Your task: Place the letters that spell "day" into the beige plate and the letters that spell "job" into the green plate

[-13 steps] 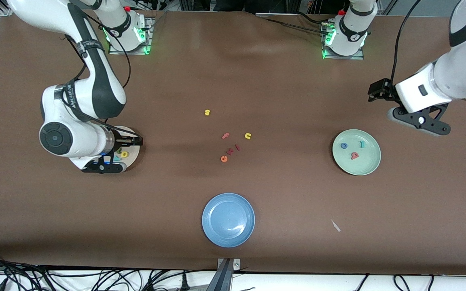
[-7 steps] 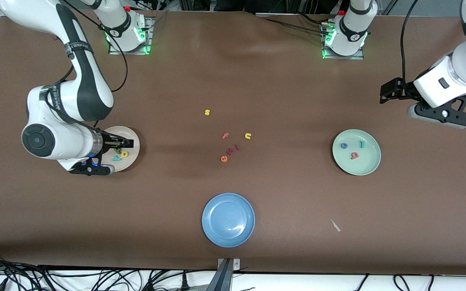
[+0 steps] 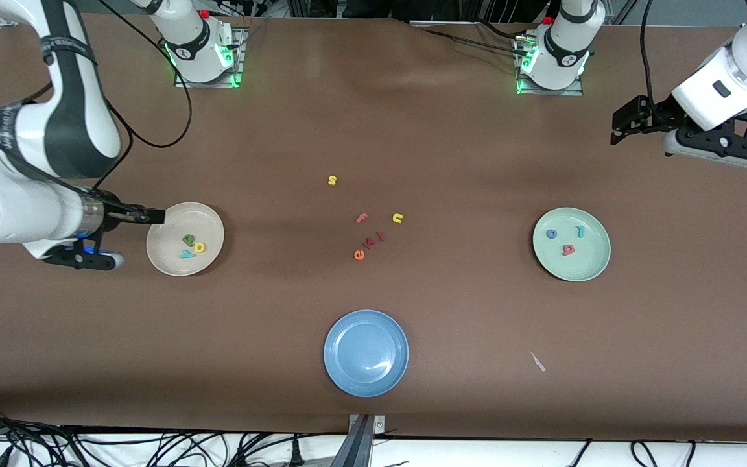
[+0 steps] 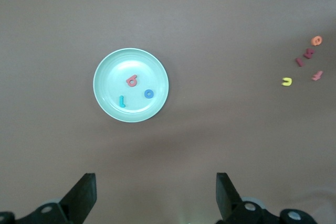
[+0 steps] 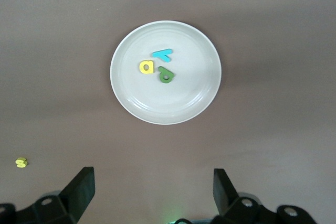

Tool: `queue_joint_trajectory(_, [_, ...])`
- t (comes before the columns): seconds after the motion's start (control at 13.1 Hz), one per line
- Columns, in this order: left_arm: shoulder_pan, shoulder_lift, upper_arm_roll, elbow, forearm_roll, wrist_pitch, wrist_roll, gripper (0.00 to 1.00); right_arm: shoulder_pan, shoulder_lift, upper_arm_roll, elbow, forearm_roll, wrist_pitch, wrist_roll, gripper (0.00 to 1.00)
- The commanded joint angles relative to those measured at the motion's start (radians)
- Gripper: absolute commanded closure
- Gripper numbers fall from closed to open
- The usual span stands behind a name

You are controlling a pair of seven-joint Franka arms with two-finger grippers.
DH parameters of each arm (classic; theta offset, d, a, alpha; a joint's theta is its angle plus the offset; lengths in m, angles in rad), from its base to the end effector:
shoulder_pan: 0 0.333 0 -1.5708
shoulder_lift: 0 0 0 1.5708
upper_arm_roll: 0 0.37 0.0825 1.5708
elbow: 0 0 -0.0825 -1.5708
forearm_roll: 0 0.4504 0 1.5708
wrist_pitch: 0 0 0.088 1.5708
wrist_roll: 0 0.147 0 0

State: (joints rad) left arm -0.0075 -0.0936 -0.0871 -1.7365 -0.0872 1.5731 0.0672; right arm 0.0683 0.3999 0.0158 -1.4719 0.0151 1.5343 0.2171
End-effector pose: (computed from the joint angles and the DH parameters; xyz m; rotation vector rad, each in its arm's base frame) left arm 0.5764 -0.0695 0.6064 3.0521 -0.2414 -0.1090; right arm 0.7064 0.0604 0.4192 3.0612 -0.2073 -0.5217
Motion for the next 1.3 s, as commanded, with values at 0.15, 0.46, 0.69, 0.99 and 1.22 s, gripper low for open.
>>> queue_joint_trajectory(0.15, [-0.005, -0.046, 0.007, -0.037, -0.02, 0.016, 0.013, 0.0, -0.071, -0.079, 0.016, -0.011, 0.016, -0.062, 0.004, 0.0])
queue_joint_trajectory(0.46, [-0.005, -0.048, -0.008, -0.035, 0.049, 0.012, 0.016, 0.0, -0.078, -0.134, 0.027, -0.054, 0.003, -0.045, 0.007, 0.0])
queue_joint_trajectory(0.69, [0.0, -0.041, -0.006, -0.034, 0.053, 0.012, 0.025, 0.0, -0.081, -0.191, 0.03, -0.093, 0.013, -0.016, -0.018, 0.0])
queue_joint_trajectory(0.99, [0.0, -0.038, -0.007, -0.032, 0.052, 0.013, 0.031, 0.0, -0.085, -0.259, 0.044, -0.136, 0.016, 0.001, -0.045, 0.0])
queue_joint_trajectory(1.22, [-0.002, -0.026, -0.008, -0.015, 0.052, 0.012, 0.031, 0.0, -0.094, -0.322, 0.044, -0.134, 0.014, 0.012, -0.03, 0.0])
